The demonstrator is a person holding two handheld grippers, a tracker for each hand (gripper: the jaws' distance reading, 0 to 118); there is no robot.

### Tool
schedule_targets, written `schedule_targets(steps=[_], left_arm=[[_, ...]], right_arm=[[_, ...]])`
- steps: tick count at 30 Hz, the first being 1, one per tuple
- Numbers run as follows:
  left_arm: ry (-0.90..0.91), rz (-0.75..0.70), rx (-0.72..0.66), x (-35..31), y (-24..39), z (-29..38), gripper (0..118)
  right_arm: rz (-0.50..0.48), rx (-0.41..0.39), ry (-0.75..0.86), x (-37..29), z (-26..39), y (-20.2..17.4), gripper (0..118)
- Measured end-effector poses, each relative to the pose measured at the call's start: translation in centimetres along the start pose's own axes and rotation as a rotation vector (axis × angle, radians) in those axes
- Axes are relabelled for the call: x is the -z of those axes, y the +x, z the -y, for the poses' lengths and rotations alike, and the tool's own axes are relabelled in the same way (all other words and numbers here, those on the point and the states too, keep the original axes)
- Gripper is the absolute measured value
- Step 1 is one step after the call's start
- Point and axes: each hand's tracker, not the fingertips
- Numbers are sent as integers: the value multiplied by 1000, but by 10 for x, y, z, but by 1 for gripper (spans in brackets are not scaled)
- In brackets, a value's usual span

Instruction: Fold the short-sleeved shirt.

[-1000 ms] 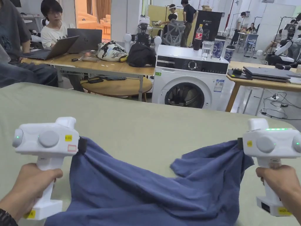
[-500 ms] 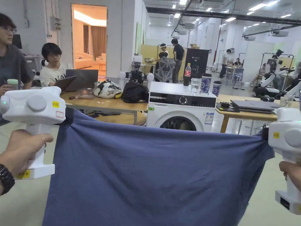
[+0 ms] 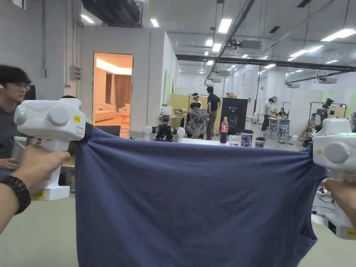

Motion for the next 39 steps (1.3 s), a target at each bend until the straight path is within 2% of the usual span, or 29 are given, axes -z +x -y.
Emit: schedule_targets(steps=[4, 5, 7, 14, 23, 32, 39], left_arm=[[65, -7, -16, -4, 0, -24, 0], [19, -17, -5, -4, 0, -27, 0], [48, -19, 21, -4, 2, -32, 0], [22, -25, 69, 2, 11, 3, 0], [-118, 15, 85, -6, 3, 148, 0], [-203, 44, 87, -72, -9, 271, 0], [-345, 62, 86, -117, -23, 361, 0]], right_arm=[[14, -15, 64, -5, -32, -6, 0], [14, -16, 69, -6, -37, -7, 0], [15, -22, 82, -7, -42, -6, 0], [27, -39, 50, 9, -4, -2, 0], [10, -73, -106, -16, 135, 9, 0], [-4, -141, -230, -105, 242, 27, 0], [-62, -214, -408, -170, 326, 26, 0]])
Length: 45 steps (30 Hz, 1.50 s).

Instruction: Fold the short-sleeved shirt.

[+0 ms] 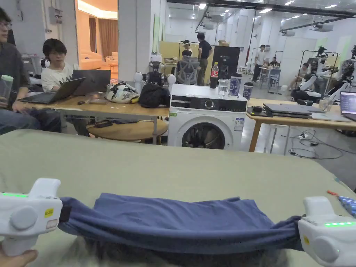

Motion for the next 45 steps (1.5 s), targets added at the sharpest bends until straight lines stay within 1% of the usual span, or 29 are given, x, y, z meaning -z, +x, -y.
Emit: schedule_targets(steps=[3, 5, 6, 8, 11, 13, 15, 18, 19, 20, 21, 22, 23, 24, 27, 28, 29, 31, 32, 33, 34, 35, 36, 38, 40, 42, 43, 44, 45], left_arm=[[-82, 15, 6, 4, -1, 39, 0], [-132, 16, 31, 9, -1, 62, 0], [-158, 5, 42, 14, -2, 73, 0], [-203, -3, 55, 33, -10, 90, 0], [-257, 16, 39, 51, -12, 104, 0], [-279, 10, 57, 60, -11, 108, 0], [-268, 0, 78, 59, -5, 108, 0], [-285, 0, 72, 62, -8, 99, 0], [-298, -4, 65, 61, -6, 96, 0], [-290, -8, 55, 59, -5, 91, 10], [-265, -19, 47, 55, -3, 86, 23], [-218, -18, 37, 50, -1, 79, 33], [-175, -2, 29, 42, 5, 74, 41], [-129, 14, 20, 37, 10, 67, 46], [10, 28, 32, 24, 32, 53, 46], [58, 16, 32, 20, 40, 50, 46], [95, 10, 27, 17, 46, 48, 46], [202, 4, -3, 11, 56, 47, 45], [246, 2, -14, 7, 60, 46, 45], [290, -11, -18, 2, 67, 46, 44], [328, -28, -11, -2, 73, 46, 38], [351, -35, 8, -4, 75, 47, 17], [370, -54, 31, -6, 80, 47, 0], [371, -116, 65, -8, 89, 47, 0], [338, -49, 52, -9, 87, 45, 0], [304, -70, 47, -10, 86, 44, 0], [263, -76, 56, -9, 81, 43, 0], [205, -52, 69, -8, 77, 40, 0], [101, -52, 64, -6, 71, 39, 0]], right_arm=[[-12, -50, -94, 12, 40, -9, 0], [-21, -57, -150, 19, 61, -12, 0], [-13, -64, -175, 8, 70, -20, 0], [-19, -68, -215, 14, 85, -24, 0], [-30, -65, -276, 35, 106, -20, 0], [-40, -59, -306, 41, 116, -22, 0], [-49, -61, -310, 48, 125, -20, 0], [-23, -77, -287, 45, 121, -23, 2], [-17, -67, -288, 43, 115, -23, 7], [-6, -33, -273, 39, 109, -23, 26], [-6, 16, -240, 34, 102, -22, 41], [-18, 60, -201, 27, 92, -21, 51], [-28, 88, -166, 23, 84, -23, 54], [-38, 106, -137, 19, 75, -26, 54], [-52, 137, -33, 14, 55, -39, 54], [-66, 147, 7, 11, 50, -45, 54], [-59, 162, 36, 8, 47, -51, 54], [-87, 213, 126, -7, 38, -66, 52], [-92, 223, 157, -12, 36, -70, 40], [-83, 226, 194, -18, 33, -77, 22], [-78, 218, 227, -15, 32, -79, 7], [-70, 213, 253, -17, 30, -83, 0], [-61, 208, 280, -20, 28, -87, 0], [-73, 199, 301, -27, 26, -94, 0], [-87, 187, 288, -27, 24, -98, 0], [-97, 182, 275, -23, 24, -101, 0], [-100, 184, 269, -22, 25, -101, 0], [-105, 182, 259, -21, 25, -101, 0], [-106, 182, 247, -20, 25, -102, 0]])
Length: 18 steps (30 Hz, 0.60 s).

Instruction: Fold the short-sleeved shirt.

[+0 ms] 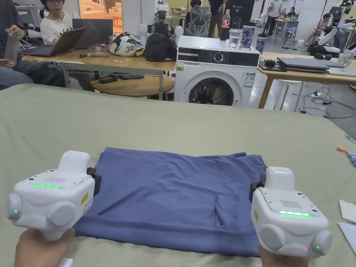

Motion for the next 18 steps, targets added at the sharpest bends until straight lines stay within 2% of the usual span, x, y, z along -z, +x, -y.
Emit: schedule_targets(steps=[5, 8, 9, 11, 12, 18], left_arm=[[-167, 39, -23, 13, -32, 1, 0], [-289, 103, -126, 22, -54, 0, 0], [-351, 128, -166, 28, -63, -1, 9], [-429, 110, -212, 35, -71, -2, 53], [-448, 93, -221, 38, -75, 0, 60], [-606, -21, -190, 71, -75, 27, 61]], right_arm=[[-3, -4, -55, 8, 7, -2, 0], [-8, -6, -93, 13, 13, -2, 0], [-12, -10, -103, 15, 16, -2, 0], [-16, -18, -114, 16, 20, -2, 0], [-15, -24, -120, 17, 22, -1, 0], [-12, -28, -151, 14, 29, 2, 0]])
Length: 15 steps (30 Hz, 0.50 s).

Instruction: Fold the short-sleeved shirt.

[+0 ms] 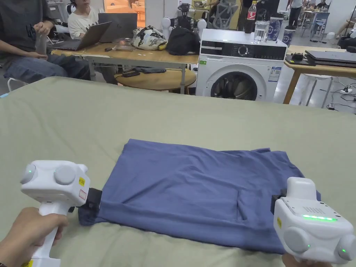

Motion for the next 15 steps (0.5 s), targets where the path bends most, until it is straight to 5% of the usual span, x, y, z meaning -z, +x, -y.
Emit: schedule_targets(steps=[5, 8, 12, 13, 15], left_arm=[[29, -33, -12, 16, 8, 18, 56], [67, -21, 100, 11, 22, 24, 4], [77, -17, 150, 14, 32, 26, 1], [78, -15, 166, 14, 33, 26, 0], [82, -8, 148, 9, 30, 26, 0]], right_arm=[[9, 0, -31, 1, 4, 12, 0], [22, 2, -74, -2, 3, 22, 0], [30, 5, -221, 4, 1, 49, 0], [33, 3, -249, 5, 1, 57, 6], [46, -14, -323, 9, 5, 73, 42]])
